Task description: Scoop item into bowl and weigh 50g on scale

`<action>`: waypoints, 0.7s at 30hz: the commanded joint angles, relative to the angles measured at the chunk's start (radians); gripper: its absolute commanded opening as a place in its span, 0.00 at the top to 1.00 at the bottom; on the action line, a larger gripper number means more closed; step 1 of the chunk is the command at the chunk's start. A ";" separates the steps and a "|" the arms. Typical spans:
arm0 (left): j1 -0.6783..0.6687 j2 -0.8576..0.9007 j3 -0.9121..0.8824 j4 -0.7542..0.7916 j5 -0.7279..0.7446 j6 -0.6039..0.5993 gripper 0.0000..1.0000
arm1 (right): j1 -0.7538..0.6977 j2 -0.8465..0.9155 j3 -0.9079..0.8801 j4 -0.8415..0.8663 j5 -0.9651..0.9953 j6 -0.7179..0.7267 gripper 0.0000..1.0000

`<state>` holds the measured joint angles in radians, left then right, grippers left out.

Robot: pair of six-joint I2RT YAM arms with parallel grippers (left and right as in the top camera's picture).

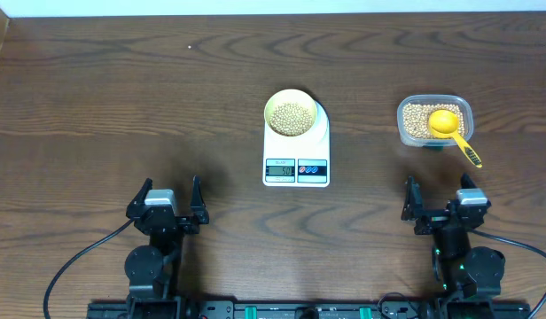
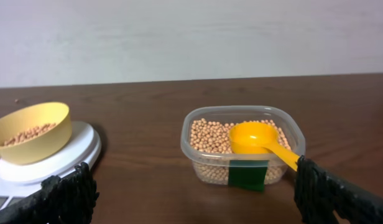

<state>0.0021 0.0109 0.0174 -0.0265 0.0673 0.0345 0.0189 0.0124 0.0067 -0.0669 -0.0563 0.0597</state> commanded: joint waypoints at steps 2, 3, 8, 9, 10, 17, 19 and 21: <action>0.004 -0.006 -0.013 -0.040 0.003 0.017 0.08 | 0.040 -0.008 -0.002 -0.005 -0.006 -0.081 0.01; 0.004 -0.006 -0.013 -0.040 0.003 0.017 0.08 | 0.043 -0.008 -0.002 -0.005 -0.006 -0.080 0.01; 0.004 -0.006 -0.013 -0.040 0.003 0.017 0.08 | 0.043 -0.008 -0.002 -0.005 -0.005 -0.066 0.01; 0.004 -0.006 -0.013 -0.040 0.002 0.017 0.08 | 0.043 -0.008 -0.002 -0.005 -0.001 -0.060 0.01; 0.004 -0.006 -0.013 -0.040 0.002 0.017 0.08 | 0.043 -0.008 -0.002 -0.005 0.002 -0.057 0.01; 0.004 -0.006 -0.013 -0.040 0.003 0.017 0.08 | 0.043 -0.008 -0.002 -0.006 0.006 -0.057 0.01; 0.004 -0.006 -0.013 -0.040 0.002 0.017 0.08 | 0.043 -0.008 -0.002 -0.006 0.006 -0.057 0.01; 0.004 -0.006 -0.013 -0.040 0.003 0.017 0.08 | 0.043 -0.008 -0.002 -0.005 0.006 -0.057 0.01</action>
